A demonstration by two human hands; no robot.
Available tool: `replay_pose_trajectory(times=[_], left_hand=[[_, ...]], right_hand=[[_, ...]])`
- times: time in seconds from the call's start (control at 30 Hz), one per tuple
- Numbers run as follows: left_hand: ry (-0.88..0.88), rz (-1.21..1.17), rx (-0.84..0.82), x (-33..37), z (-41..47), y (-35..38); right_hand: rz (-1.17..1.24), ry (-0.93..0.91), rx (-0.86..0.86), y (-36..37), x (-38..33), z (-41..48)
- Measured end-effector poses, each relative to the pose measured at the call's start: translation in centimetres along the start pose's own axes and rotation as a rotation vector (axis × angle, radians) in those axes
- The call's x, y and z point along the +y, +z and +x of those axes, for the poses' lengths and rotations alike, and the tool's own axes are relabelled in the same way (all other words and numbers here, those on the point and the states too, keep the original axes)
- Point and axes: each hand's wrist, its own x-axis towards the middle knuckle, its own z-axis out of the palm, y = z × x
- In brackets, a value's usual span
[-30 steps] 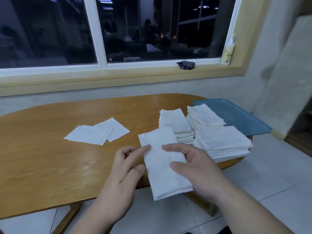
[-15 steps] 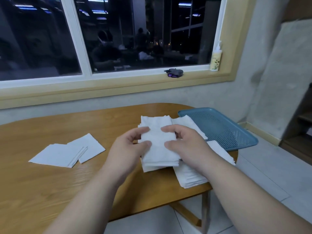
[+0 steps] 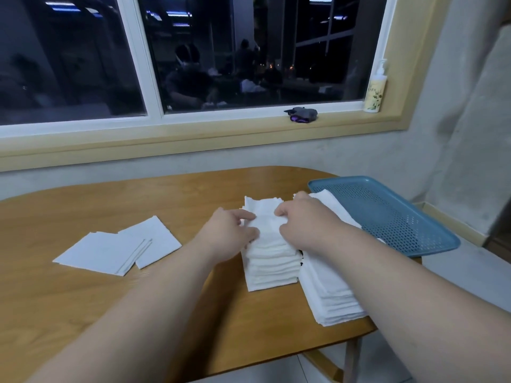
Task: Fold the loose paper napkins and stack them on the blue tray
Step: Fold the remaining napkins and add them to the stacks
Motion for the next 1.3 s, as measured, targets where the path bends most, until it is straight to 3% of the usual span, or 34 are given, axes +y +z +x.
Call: replay_pose_trajectory(times=[0.23, 0.43, 0.7, 0.93, 1.3], left_hand=[[0.046, -0.081, 0.194, -3.7, -5.1, -2.6], [-0.075, 0.009, 0.270, -11.5, -11.9, -5.6], [-0.169, 0.219, 0.411, -18.7, -16.8, -11.2], [-0.162, 0.134, 0.487, -20.9, -16.8, -11.9], [-0.118, 0.065, 0.483, -21.0, -17.0, -12.0]], right_hand=[[0.006, -0.221, 0.210, 1.1, -5.4, -2.6], [0.056, -0.423, 0.134, 7.5, -14.5, -3.2], [0.115, -0.252, 0.033, 13.9, -22.2, 2.4], [0.042, -0.073, 0.122, 16.1, -24.5, 6.9], [0.189, -0.206, 0.312, 16.5, -23.9, 6.8]])
